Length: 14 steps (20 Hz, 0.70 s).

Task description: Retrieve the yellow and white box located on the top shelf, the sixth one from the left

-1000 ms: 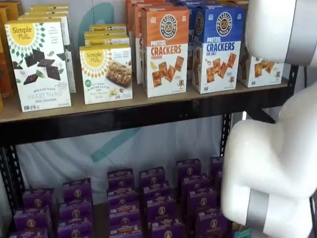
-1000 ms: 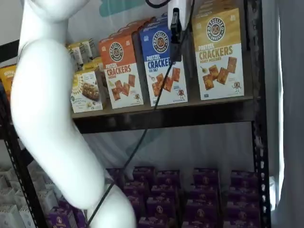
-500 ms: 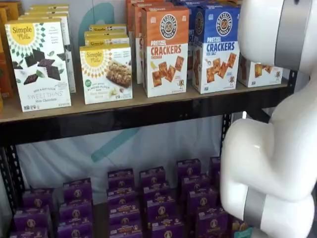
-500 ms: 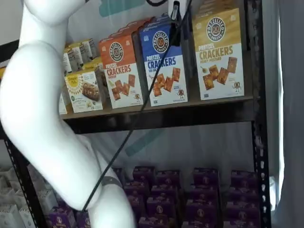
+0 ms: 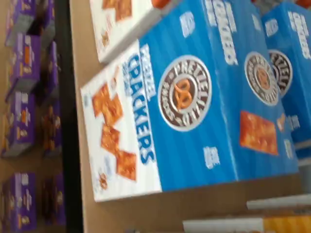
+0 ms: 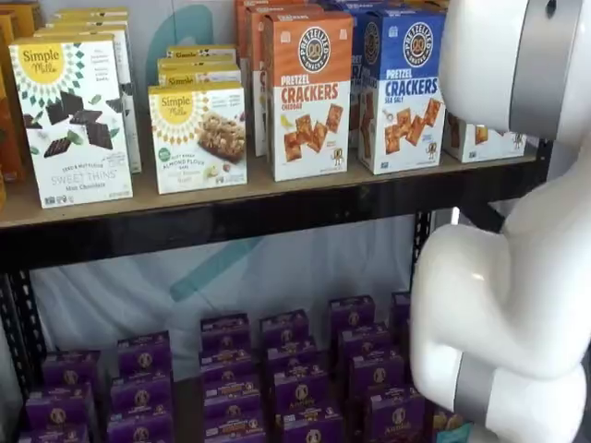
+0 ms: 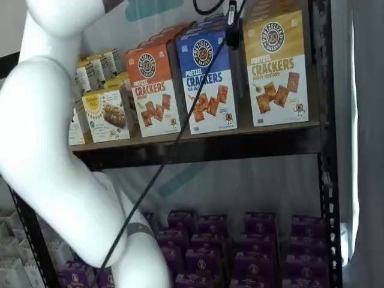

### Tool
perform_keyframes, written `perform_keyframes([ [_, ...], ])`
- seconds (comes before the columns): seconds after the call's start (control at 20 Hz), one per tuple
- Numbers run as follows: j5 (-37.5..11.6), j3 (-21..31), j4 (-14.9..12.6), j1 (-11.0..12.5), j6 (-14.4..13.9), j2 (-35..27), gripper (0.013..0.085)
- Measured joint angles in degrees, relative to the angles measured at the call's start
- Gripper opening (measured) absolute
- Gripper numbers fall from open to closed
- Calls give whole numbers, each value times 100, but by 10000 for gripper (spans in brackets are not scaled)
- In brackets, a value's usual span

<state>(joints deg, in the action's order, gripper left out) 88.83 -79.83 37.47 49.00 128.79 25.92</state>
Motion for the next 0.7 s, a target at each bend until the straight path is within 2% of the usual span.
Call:
perform_keyframes([
  [0.1,-152,-66,-176,-111,40,-103,850],
  [0.3,-147,-370,-438,-242,16,-434,850],
  [0.6,-7,-816,-550,-339,-111,-835,850],
  [0.7,114,-1054,-675,-394,-171,-999,850],
])
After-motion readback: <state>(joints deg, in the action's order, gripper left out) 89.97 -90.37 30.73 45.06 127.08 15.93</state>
